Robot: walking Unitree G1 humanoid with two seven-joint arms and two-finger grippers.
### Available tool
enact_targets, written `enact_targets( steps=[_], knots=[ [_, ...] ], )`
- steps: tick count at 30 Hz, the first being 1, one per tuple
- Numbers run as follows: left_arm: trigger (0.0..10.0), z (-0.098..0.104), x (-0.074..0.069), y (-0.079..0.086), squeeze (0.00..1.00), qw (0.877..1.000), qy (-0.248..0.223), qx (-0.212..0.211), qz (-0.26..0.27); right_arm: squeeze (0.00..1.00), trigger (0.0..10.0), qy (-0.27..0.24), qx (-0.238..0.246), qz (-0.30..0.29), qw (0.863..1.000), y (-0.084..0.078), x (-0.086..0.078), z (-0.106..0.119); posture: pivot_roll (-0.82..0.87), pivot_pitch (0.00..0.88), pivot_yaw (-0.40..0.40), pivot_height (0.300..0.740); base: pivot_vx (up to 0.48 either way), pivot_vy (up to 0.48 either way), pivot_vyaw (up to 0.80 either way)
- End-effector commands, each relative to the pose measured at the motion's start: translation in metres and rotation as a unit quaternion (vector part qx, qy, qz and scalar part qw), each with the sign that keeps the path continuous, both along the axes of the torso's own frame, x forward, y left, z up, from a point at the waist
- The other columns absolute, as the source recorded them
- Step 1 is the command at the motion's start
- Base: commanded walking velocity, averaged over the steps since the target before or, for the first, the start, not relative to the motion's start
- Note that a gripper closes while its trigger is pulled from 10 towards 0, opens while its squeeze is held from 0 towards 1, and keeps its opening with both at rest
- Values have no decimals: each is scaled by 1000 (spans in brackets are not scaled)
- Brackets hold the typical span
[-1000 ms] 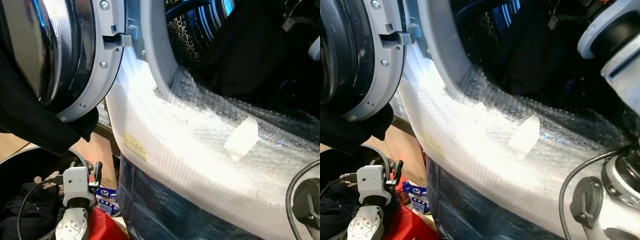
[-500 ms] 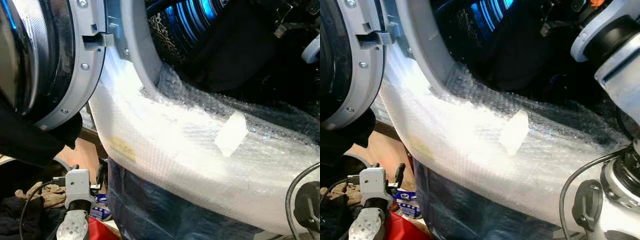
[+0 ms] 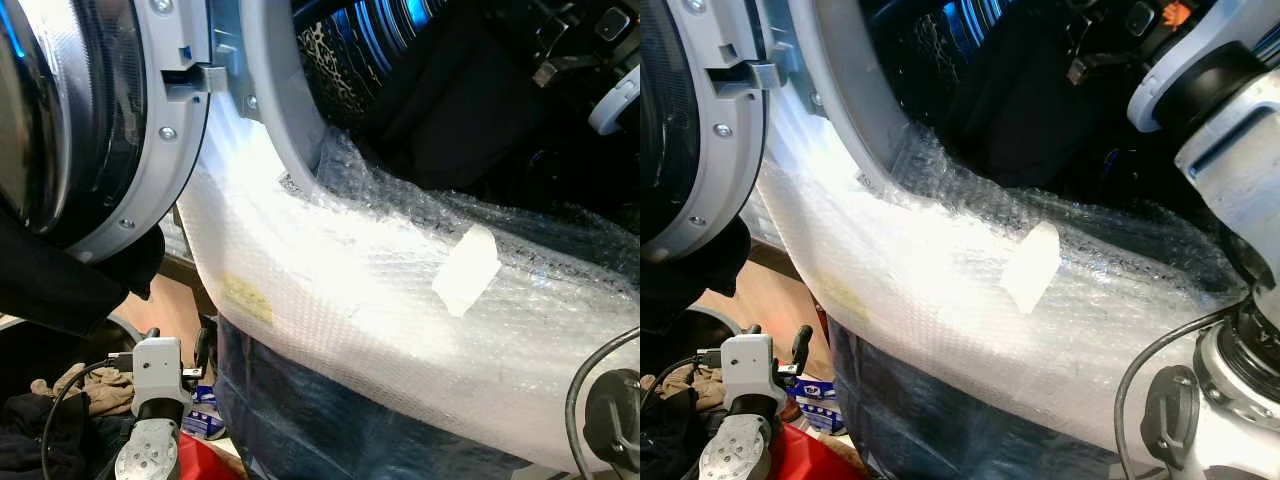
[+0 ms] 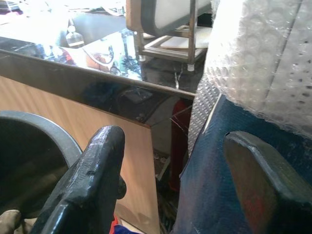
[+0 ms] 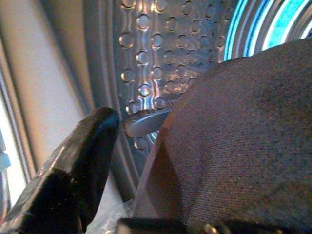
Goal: Clothes washing
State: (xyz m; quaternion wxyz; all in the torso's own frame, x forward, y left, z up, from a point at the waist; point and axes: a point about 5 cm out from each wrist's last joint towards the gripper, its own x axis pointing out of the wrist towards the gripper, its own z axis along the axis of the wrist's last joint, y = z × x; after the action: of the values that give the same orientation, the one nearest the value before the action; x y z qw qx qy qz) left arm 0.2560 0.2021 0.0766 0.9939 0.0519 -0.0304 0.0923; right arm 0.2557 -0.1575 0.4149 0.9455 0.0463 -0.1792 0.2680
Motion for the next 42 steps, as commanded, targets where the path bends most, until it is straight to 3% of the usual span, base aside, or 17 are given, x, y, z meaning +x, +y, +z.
enact_targets(
  steps=[1,42],
  knots=[
    [10000,-16,-5,-1,0,999,37,-8,2,0,10000,-14,2,-1,1000,-1,-4,2,-40,113,-67,740,0,0,0],
    [10000,-16,-6,-1,0,999,33,-12,6,0,10000,-9,4,0,1000,-1,-1,0,-34,119,-82,740,0,0,0]
  ],
)
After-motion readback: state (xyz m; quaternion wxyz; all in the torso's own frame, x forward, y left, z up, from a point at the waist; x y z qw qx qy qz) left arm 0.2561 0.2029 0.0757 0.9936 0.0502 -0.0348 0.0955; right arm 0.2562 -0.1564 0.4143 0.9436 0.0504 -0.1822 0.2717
